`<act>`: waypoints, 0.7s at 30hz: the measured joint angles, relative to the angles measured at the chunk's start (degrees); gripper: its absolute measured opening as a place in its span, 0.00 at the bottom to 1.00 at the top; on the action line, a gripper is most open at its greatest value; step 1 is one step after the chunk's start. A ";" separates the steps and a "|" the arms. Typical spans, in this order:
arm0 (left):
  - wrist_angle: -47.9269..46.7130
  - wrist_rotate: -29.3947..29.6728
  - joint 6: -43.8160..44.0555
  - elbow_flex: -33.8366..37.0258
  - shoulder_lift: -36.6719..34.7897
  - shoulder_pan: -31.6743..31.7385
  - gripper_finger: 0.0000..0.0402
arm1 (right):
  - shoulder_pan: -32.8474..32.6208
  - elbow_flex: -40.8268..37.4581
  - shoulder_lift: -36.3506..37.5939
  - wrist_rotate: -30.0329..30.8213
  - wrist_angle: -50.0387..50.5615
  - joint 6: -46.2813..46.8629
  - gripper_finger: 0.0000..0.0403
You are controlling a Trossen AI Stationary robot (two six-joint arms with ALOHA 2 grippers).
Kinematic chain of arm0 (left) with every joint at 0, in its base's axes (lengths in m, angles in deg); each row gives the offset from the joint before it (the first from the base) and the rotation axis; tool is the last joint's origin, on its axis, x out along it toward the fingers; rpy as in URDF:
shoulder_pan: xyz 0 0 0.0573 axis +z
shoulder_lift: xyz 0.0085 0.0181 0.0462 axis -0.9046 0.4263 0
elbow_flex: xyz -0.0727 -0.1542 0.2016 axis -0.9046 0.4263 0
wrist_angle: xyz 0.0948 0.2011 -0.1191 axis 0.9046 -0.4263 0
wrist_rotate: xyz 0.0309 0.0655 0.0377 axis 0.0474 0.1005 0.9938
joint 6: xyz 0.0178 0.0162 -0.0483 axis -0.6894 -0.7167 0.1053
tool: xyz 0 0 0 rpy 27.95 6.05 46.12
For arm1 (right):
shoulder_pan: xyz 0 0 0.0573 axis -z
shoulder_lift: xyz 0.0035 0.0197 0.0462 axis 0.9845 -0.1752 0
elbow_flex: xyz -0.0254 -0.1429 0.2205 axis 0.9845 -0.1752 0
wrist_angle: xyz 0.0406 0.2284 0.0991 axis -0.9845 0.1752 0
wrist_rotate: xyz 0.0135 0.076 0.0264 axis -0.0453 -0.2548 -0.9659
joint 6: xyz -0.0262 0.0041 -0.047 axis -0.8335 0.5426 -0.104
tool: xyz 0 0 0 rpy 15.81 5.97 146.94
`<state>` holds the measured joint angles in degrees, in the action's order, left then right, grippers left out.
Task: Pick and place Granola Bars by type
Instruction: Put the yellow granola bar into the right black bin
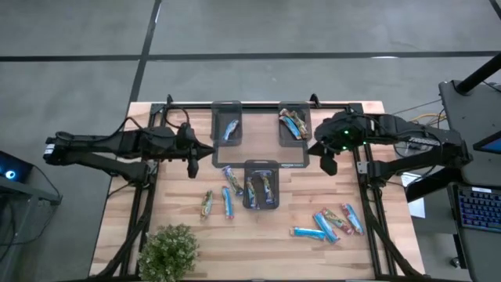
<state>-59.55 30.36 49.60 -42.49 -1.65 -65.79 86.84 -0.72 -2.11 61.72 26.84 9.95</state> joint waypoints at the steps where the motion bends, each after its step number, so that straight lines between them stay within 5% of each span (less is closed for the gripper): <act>1: 0.00 0.01 0.00 0.00 -0.01 0.01 0.00 | 0.03 -0.79 1.10 0.00 -0.30 0.30 0.02; 11: 0.00 0.00 -0.50 0.00 0.04 0.06 0.00 | -0.04 -7.95 10.89 -2.00 -0.86 7.84 0.02; 21: 0.00 0.02 -0.52 0.00 0.04 0.10 0.00 | -2.40 -9.22 11.76 -3.55 -0.55 7.59 0.02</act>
<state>-59.55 30.38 49.08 -42.49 -1.61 -65.69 84.44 -9.94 9.66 58.17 26.29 17.54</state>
